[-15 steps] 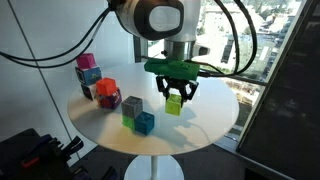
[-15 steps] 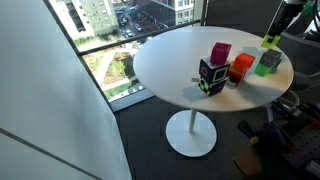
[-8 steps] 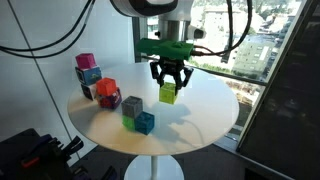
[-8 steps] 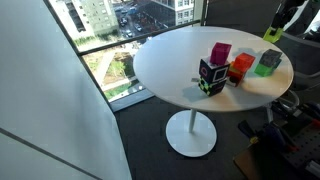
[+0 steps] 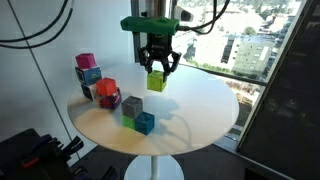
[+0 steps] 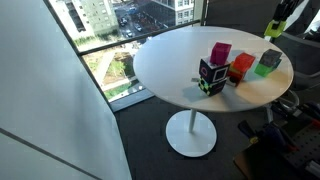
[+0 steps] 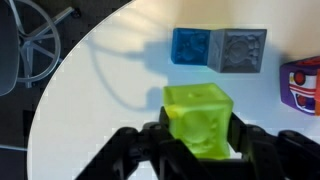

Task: Put the yellow block on the grey block

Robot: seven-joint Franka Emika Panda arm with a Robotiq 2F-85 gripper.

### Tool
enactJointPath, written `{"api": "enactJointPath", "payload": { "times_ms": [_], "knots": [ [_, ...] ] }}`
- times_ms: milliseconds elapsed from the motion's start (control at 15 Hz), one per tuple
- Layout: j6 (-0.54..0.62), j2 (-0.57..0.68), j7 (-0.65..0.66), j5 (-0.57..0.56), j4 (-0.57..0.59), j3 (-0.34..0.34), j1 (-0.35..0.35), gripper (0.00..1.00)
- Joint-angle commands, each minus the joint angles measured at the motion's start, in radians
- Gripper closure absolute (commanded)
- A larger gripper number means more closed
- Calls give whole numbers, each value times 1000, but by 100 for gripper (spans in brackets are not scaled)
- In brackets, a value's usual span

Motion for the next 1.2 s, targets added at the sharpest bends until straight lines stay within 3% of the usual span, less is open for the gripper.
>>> {"api": "enactJointPath", "payload": {
  "times_ms": [0, 600, 1133],
  "knots": [
    [-56, -56, 39, -29, -28, 1, 32, 71],
    [-23, -141, 89, -91, -167, 6, 66, 71],
    [94, -234, 95, -93, -302, 2, 69, 71]
  ]
}}
